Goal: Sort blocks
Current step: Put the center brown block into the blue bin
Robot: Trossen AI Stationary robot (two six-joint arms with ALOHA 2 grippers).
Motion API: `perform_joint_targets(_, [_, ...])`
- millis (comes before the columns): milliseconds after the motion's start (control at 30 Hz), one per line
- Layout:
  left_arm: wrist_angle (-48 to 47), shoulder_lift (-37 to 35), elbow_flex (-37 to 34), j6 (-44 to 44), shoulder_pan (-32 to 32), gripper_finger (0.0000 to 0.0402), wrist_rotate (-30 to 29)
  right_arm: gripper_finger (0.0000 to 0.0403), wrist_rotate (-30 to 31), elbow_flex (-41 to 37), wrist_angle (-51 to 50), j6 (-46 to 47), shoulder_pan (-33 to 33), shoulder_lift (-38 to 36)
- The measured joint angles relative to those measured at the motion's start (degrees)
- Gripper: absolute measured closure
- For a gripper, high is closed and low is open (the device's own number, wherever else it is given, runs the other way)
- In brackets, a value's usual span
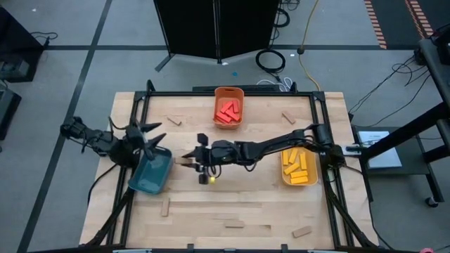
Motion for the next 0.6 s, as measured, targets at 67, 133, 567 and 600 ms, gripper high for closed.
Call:
perform_joint_targets(67, [0.35, -0.90, -0.20, -1.44, 0.10, 0.0182, -0.21, 0.0297, 0.02, 2.74, 2.95, 0.23, 0.00, 3.00])
perform_joint_targets(133, [0.35, -1.50, -0.26, -3.48, 0.09, 0.0182, -1.40, 0.0296, 0.02, 7.51, 2.92, 0.24, -0.15, 7.07])
perform_joint_targets(567, [0.74, -1.40, -0.55, -3.36, 0.09, 0.0182, -7.87, 0.0294, 0.35, 47.91, 0.28, 0.59, -1.31, 37.00])
perform_joint_targets(600, [0.86, -1.40, -0.55, -3.31, 0.11, 0.0182, -9.32, 0.0294, 0.36, 47.60, 1.47, 0.93, -1.37, 37.60])
